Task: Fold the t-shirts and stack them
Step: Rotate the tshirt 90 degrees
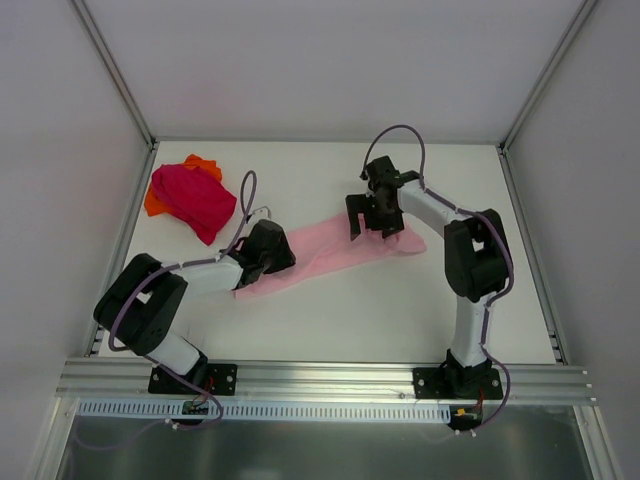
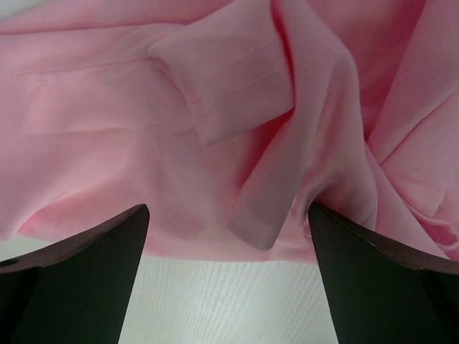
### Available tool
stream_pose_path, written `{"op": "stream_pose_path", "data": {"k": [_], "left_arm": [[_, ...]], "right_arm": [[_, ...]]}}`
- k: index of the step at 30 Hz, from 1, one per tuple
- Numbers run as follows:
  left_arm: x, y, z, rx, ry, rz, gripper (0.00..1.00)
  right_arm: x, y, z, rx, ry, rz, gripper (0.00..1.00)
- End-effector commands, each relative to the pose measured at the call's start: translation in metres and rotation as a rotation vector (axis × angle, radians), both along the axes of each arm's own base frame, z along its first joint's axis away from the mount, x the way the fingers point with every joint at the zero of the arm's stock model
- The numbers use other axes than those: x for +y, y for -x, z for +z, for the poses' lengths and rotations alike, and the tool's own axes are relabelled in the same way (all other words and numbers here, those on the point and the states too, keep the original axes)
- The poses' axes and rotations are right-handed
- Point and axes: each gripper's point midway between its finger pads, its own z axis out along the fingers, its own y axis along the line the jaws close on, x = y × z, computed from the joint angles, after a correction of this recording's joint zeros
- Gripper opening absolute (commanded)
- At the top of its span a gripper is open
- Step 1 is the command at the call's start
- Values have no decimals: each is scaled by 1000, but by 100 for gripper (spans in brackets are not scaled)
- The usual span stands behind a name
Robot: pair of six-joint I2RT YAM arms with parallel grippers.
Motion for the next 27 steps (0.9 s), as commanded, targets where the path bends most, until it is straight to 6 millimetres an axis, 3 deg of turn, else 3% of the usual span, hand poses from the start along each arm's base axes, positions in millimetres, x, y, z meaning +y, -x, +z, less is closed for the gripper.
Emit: {"op": "stream_pose_path", "data": {"k": [1, 9, 13, 16, 17, 21, 27], "left_arm": [[-5, 24, 1, 5, -15, -10, 43], [-43, 58, 16, -39, -34, -120, 43], [-64, 74, 21, -58, -42, -179, 43], [-81, 85, 25, -71, -60, -217, 43], [-84, 88, 23, -68, -69, -222, 43], [-105, 100, 25, -80, -62, -272, 43], [-139, 118, 28, -93, -96, -338, 43]], "right_arm": [[3, 0, 3, 53, -33, -10, 100], [12, -14, 5, 77, -73, 19, 100], [24, -28, 22, 56, -126, 46, 100], [39, -28, 30, 91, -192, 96, 100], [40, -32, 40, 81, -192, 105, 100], [38, -36, 48, 74, -176, 119, 100], [38, -34, 40, 93, -164, 128, 100]]}}
